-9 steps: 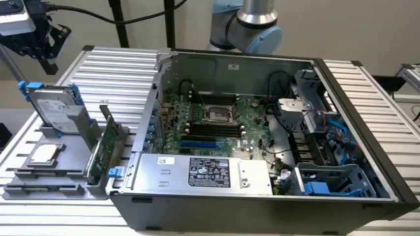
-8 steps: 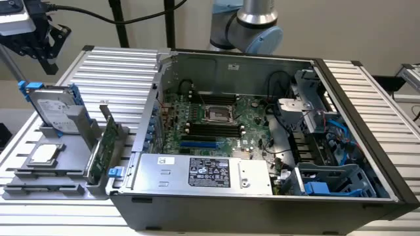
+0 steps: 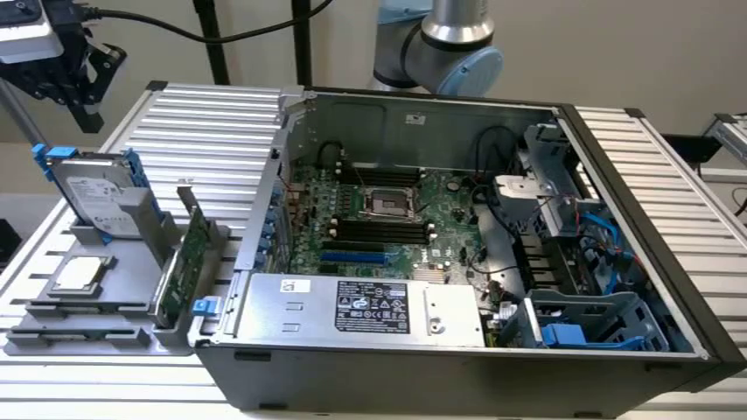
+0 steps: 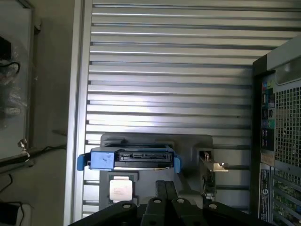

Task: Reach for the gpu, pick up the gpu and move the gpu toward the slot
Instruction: 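Reach for the gpu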

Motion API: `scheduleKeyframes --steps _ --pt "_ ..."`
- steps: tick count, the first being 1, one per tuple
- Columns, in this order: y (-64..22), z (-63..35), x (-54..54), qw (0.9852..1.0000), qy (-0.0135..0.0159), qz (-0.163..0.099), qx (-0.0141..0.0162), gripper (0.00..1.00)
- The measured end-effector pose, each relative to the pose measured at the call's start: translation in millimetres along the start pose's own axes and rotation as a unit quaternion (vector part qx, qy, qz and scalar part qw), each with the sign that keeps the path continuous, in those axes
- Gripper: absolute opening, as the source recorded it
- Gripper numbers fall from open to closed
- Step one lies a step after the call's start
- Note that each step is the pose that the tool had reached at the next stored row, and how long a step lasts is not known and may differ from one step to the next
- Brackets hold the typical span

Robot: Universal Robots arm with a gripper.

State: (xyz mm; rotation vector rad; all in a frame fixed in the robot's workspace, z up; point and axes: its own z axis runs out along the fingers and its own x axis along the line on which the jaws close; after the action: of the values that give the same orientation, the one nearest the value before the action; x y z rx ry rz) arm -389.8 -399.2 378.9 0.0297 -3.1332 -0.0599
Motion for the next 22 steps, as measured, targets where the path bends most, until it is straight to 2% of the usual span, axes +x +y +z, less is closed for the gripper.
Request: scheduleKeyframes --steps 7,22 --pt "-1.5 0.0 -0.6 1.0 0.0003 0.0 0.0 0.11" --pt "-46.1 1.8 -30.5 1.0 0.0003 0.0 0.0002 0.11"
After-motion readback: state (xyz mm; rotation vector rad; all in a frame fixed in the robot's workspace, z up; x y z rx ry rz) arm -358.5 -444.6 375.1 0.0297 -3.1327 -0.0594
